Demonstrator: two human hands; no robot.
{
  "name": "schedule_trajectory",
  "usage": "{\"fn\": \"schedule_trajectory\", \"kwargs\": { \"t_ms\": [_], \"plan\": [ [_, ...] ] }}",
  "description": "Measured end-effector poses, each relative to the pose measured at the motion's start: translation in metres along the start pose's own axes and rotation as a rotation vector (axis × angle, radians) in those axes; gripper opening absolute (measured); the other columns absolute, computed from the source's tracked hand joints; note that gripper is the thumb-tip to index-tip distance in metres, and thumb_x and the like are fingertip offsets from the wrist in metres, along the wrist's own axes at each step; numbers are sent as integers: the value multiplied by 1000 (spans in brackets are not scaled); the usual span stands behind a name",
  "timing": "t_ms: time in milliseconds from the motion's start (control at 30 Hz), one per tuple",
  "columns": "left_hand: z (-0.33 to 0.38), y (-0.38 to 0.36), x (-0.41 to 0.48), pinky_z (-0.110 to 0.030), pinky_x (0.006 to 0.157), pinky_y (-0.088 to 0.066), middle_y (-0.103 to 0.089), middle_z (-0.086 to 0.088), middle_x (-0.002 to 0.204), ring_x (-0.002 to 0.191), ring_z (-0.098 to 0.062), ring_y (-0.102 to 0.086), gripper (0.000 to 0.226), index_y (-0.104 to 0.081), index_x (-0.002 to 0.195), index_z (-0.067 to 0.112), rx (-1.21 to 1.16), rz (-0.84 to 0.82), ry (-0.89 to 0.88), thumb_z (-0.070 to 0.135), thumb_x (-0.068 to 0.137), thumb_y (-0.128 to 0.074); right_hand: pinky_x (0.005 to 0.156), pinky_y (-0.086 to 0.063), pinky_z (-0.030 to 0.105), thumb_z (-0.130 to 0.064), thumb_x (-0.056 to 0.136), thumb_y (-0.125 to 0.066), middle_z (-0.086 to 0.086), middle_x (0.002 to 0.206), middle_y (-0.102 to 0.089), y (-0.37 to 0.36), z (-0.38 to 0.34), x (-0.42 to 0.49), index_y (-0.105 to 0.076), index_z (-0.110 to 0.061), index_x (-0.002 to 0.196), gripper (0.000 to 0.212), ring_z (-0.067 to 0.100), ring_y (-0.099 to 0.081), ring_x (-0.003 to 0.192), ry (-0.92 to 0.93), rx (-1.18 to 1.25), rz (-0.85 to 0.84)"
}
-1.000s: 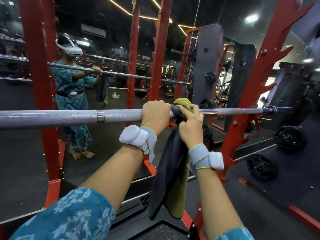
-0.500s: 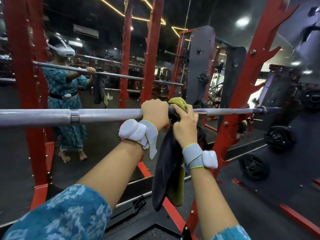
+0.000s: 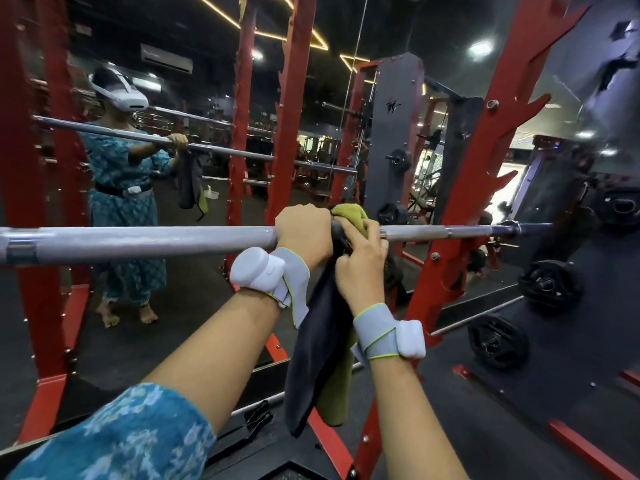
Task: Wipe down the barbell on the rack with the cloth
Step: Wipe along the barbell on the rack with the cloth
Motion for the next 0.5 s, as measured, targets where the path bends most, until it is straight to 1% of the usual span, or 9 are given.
{"fn": "schedule_trajectory", "kwargs": {
  "t_ms": [67, 133, 233, 333, 433, 500],
  "plan": [
    [1, -1, 1, -28, 68, -34, -62, -7, 111, 103, -28, -60, 26, -60, 110, 15, 32, -27, 12, 26, 87, -55, 95, -23, 29, 12, 74, -43, 12, 134, -41, 3, 15, 11, -57, -20, 129, 65, 37, -37, 106, -33, -15, 1],
    [1, -2, 1, -28, 67, -36, -62, -7, 108, 99, -27, -61, 24, -61, 107, 14, 48, -46, 37, 24, 85, -57, 93, -24, 28, 12, 76, -42, 12, 137, -39, 8, 34, 15, -55, -21, 132, 66, 36, -37, 105, -110, -20, 28],
    [-1, -2, -1, -28, 65, -37, -63, -5, 103, 94, -26, -62, 25, -62, 104, 15, 38, -73, 91, 30, 84, -60, 95, -23, 27, 13, 77, -42, 12, 143, -34, 9, 46, 6, -51, -19, 136, 68, 37, -37, 105, -153, -6, 51],
    [-2, -2, -2, -28, 65, -38, -63, -5, 100, 91, -26, -62, 30, -61, 103, 16, 18, -92, 126, 37, 82, -62, 93, -23, 28, 13, 75, -44, 15, 143, -34, 4, 31, -4, -49, -18, 137, 69, 38, -38, 103, -80, -24, 44],
    [-2, -1, -2, -29, 66, -37, -64, -6, 101, 93, -27, -62, 28, -61, 101, 16, 20, -63, 130, 35, 81, -60, 92, -21, 29, 10, 75, -45, 14, 142, -34, 1, 14, 0, -51, -18, 135, 67, 37, -36, 110, 8, -48, -18],
    [-2, -1, -2, -29, 66, -37, -64, -6, 102, 94, -28, -63, 28, -61, 102, 16, 28, -56, 138, 35, 81, -60, 93, -20, 29, 9, 75, -45, 14, 138, -37, 3, 15, 10, -55, -18, 132, 64, 38, -36, 114, 29, -33, -43]
  ]
}}
Point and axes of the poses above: each hand's wrist, its own x-axis towards the middle knuckle, its own y-axis out of the back of the hand, z = x × y, the point moved 7 cm from there along x, towards the middle knuckle
